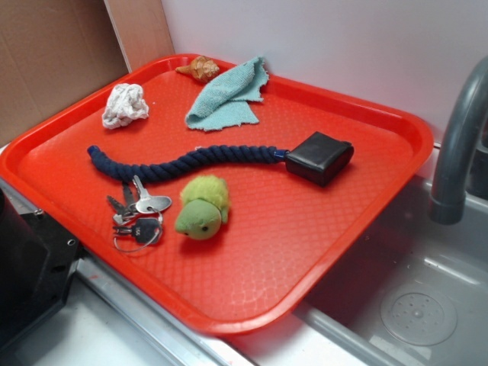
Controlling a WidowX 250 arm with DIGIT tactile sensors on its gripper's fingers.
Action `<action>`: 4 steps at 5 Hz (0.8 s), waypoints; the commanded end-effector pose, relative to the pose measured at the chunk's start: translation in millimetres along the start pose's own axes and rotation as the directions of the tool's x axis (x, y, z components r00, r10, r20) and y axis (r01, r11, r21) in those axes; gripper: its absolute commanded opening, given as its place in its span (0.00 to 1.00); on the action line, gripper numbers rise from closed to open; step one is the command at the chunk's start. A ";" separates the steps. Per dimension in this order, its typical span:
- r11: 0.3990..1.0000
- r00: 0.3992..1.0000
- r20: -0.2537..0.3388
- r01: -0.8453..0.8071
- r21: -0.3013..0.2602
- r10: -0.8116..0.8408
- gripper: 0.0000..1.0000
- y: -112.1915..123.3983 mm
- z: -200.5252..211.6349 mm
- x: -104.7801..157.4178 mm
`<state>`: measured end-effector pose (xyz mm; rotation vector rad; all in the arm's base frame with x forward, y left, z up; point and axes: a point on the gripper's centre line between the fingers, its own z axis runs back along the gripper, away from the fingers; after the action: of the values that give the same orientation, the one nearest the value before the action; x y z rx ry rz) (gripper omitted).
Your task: Grab the white paper.
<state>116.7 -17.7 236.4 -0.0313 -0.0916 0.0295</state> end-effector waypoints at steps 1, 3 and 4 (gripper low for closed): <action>1.000 1.000 0.000 0.000 0.000 0.000 1.00 0.0 0.0 0.0; 0.929 0.934 0.034 -0.356 0.097 0.355 1.00 67.8 -57.9 63.2; 0.805 0.816 0.145 -0.577 0.138 0.560 1.00 95.2 -74.4 71.1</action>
<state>194.5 69.8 156.5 0.1221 -0.1485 0.6509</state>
